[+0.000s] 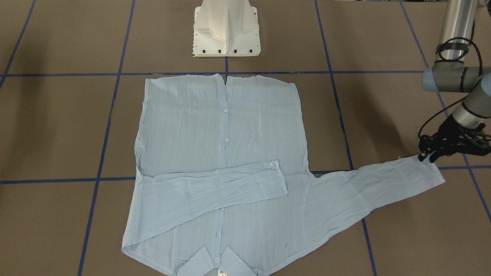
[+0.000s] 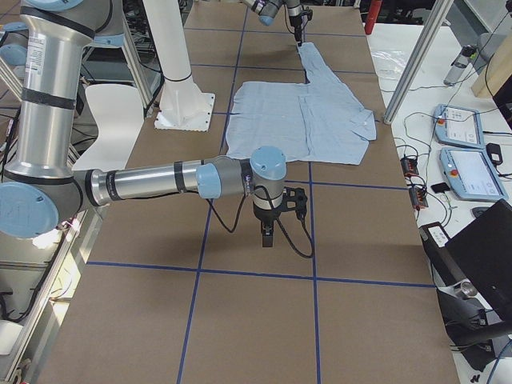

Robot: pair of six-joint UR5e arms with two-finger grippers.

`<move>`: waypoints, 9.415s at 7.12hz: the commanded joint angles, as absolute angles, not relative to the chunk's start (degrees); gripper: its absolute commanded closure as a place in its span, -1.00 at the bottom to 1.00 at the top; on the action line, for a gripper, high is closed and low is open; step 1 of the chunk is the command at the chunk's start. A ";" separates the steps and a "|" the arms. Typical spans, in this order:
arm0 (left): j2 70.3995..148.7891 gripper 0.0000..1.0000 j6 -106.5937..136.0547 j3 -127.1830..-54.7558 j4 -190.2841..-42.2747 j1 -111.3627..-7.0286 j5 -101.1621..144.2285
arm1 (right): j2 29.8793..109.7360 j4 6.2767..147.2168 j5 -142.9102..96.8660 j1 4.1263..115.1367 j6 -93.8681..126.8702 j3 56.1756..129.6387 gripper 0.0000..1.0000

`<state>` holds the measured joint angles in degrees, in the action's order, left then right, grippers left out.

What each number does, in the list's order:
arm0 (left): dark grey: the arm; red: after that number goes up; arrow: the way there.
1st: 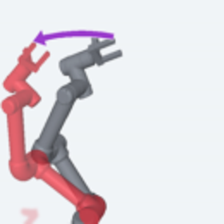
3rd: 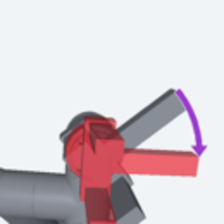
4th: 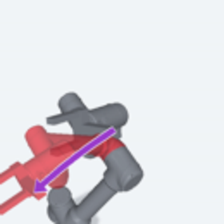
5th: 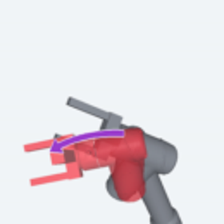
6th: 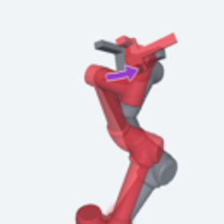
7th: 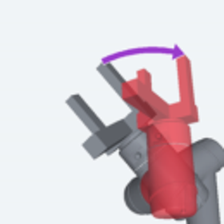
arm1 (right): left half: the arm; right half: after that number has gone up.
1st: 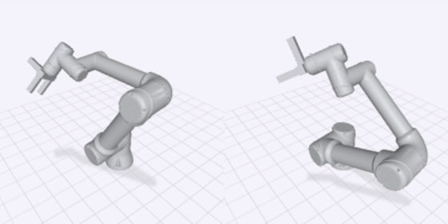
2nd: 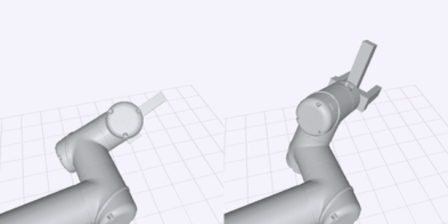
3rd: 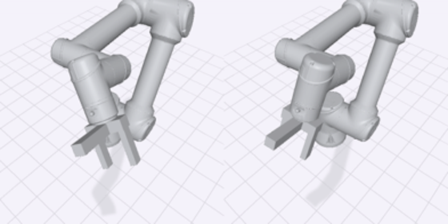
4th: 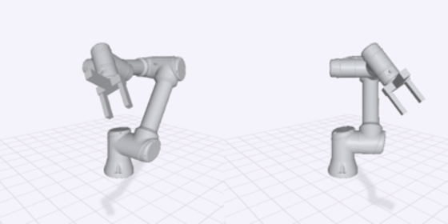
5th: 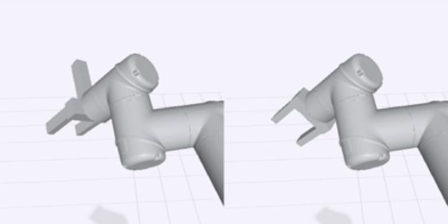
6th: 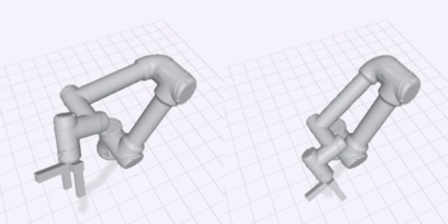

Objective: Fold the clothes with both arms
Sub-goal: 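Lower the left gripper to the other sleeve's cuff and grasp it, then carry the sleeve with the left gripper across the shirt over the first sleeve, then release the sleeve and move the left gripper to the shirt's near hem corner, then grasp one hem corner with the left gripper while the right grasps the other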

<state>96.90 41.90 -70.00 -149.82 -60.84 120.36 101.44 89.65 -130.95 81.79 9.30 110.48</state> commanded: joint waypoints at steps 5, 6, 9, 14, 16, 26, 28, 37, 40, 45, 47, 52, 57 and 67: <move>95.89 1.00 41.31 -75.83 -149.07 -61.17 120.94 | 101.43 89.65 -130.96 81.74 9.40 110.48 -1.00; 95.89 1.00 41.57 -80.37 -148.54 -61.26 121.29 | 101.43 89.65 -130.96 81.83 9.49 110.65 -1.00; 104.80 1.00 53.72 -92.52 -128.65 -61.09 124.18 | 101.51 89.65 -130.96 81.83 9.49 110.65 -1.00; 129.24 1.00 84.77 -86.34 -122.70 -46.87 120.61 | 101.60 89.65 -131.83 81.83 9.40 110.30 -1.00; 137.86 1.00 90.77 -79.75 -122.61 -45.54 119.53 | 101.86 89.65 -131.92 81.83 9.32 110.30 -1.00; 147.05 -1.00 82.92 -68.11 -123.16 -31.03 108.77 | 101.52 89.74 -132.45 81.74 10.11 110.21 -1.00; 138.83 -1.00 73.08 -82.45 -111.16 -31.38 110.92 | 101.08 89.47 -132.97 81.56 13.43 111.35 -1.00; 100.29 -1.00 70.00 -119.53 -107.03 -29.47 107.53 | 103.19 67.15 -103.16 27.23 81.86 126.38 -1.00; 100.46 -1.00 74.60 -116.03 -106.96 -23.67 102.93 | 102.92 67.24 -101.43 24.35 83.58 126.47 -1.00; 101.78 -0.67 76.64 -111.62 -106.96 -20.21 100.19 | 102.83 67.15 -101.34 24.08 83.50 126.47 -1.00; 101.95 -0.48 76.64 -111.27 -106.96 -20.21 100.20 | 102.83 67.15 -101.34 24.08 83.50 126.47 -1.00; 102.74 -0.38 76.82 -109.78 -106.96 -19.07 100.28 | 102.92 67.15 -101.34 24.08 83.50 126.47 -1.00; 103.01 1.00 78.40 -111.78 -106.53 -18.98 100.55 | 102.92 66.89 -101.51 23.91 83.50 126.12 -1.00; 102.75 1.00 78.49 -115.40 -106.52 -19.16 100.28 | 95.27 61.08 -83.34 9.77 92.46 118.57 -0.48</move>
